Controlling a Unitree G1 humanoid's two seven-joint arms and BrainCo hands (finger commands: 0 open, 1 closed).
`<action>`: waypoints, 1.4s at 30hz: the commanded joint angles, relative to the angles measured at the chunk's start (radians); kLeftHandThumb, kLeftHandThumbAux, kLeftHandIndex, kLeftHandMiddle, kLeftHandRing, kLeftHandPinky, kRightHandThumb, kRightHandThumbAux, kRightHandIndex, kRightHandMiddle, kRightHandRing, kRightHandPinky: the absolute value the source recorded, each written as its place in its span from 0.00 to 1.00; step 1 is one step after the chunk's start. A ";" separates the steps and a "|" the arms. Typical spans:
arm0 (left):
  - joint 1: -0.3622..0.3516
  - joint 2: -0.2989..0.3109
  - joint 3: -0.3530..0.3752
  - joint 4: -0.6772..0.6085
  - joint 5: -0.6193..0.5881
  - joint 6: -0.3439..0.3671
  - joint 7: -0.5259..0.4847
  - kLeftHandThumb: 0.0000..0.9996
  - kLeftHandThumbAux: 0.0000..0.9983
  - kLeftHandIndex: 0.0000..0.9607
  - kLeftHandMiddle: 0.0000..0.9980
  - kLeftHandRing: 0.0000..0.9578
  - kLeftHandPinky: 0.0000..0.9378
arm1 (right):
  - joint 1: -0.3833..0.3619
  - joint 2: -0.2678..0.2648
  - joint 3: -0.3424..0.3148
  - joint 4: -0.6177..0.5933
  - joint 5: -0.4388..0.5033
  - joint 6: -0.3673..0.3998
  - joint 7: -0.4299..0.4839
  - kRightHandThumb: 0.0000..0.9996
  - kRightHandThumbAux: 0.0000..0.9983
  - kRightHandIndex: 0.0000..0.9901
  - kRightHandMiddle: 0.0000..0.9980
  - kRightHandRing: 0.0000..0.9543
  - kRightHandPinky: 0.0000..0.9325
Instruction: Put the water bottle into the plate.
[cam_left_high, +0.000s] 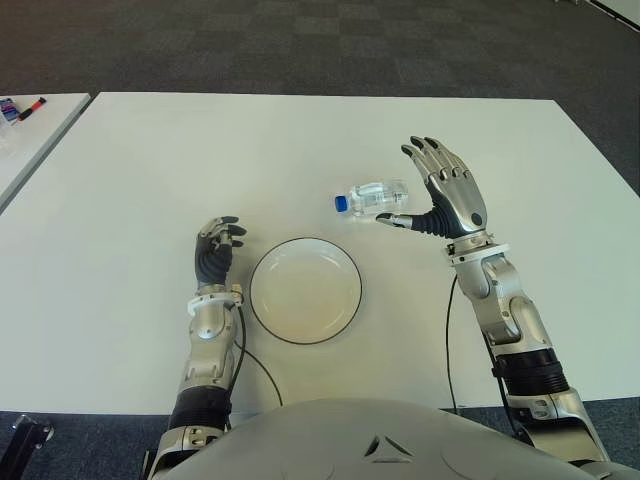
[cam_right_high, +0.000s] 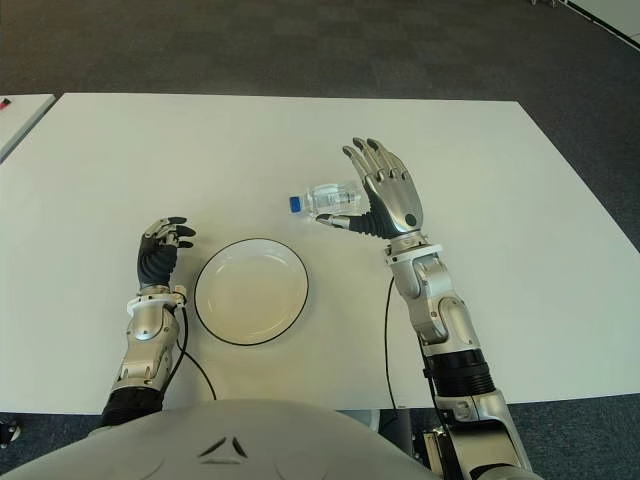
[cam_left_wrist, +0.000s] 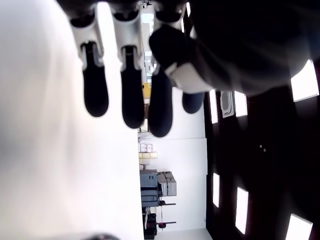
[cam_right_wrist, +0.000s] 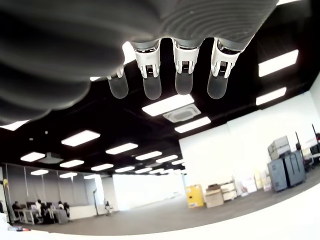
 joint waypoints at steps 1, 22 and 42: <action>-0.008 -0.003 -0.002 0.007 0.008 0.020 0.009 0.94 0.66 0.41 0.53 0.48 0.51 | -0.017 -0.018 0.019 0.022 0.014 0.009 0.015 0.65 0.30 0.00 0.00 0.00 0.04; -0.014 -0.012 0.002 0.013 0.004 0.026 0.020 0.94 0.66 0.40 0.53 0.48 0.51 | -0.131 -0.049 0.047 0.109 0.089 0.004 0.108 0.69 0.30 0.00 0.00 0.00 0.07; -0.016 -0.018 -0.004 0.014 0.001 0.024 0.019 0.94 0.66 0.41 0.53 0.49 0.50 | -0.320 -0.083 0.113 0.294 0.193 -0.076 0.204 0.77 0.35 0.00 0.00 0.05 0.23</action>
